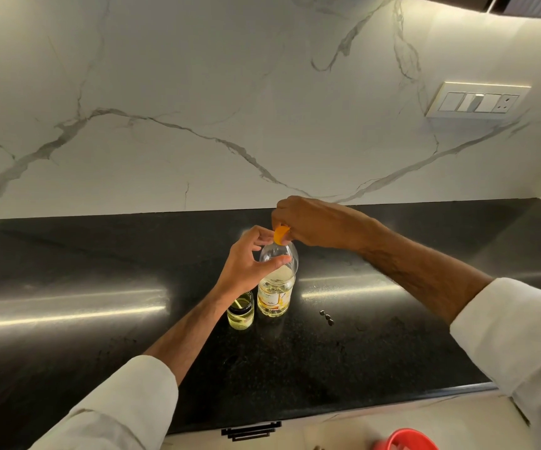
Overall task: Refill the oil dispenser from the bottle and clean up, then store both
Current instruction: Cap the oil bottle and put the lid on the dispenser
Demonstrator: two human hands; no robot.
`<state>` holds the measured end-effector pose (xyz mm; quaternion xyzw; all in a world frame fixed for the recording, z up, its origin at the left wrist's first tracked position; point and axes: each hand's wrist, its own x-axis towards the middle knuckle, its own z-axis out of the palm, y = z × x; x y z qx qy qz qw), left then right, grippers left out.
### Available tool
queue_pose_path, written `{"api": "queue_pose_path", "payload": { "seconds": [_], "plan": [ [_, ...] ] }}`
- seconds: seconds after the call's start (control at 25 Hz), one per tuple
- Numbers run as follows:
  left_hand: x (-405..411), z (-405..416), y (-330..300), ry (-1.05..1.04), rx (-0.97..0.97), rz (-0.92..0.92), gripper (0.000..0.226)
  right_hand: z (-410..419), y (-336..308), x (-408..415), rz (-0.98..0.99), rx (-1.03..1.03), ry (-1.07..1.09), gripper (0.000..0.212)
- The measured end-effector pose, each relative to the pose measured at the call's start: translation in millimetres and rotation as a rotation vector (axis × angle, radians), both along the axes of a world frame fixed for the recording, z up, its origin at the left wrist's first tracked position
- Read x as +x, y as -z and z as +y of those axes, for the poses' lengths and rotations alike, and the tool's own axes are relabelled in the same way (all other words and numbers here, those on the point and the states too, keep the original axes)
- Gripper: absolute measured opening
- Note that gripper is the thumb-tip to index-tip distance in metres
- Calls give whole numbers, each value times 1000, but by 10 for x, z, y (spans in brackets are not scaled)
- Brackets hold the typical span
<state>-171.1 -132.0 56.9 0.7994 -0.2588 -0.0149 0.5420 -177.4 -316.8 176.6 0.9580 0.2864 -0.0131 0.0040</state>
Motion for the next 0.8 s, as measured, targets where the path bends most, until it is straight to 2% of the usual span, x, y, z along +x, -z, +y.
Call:
{"api": "queue_pose_path", "payload": {
  "seconds": [0.28,0.4,0.48,0.8],
  "plan": [
    [8,-3,27,-3,-1,4,39,45,166,-105,-75,27,104,34],
    [-11,-21,33,-3,23,14,45,-5,198,-169,40,257,185,28],
    [-4,-26,11,27,56,44,53,-65,238,-187,65,330,223,24],
    [202,-256,-223,68,154,-20,62,-339,20,-23,42,295,304,26]
  ]
}}
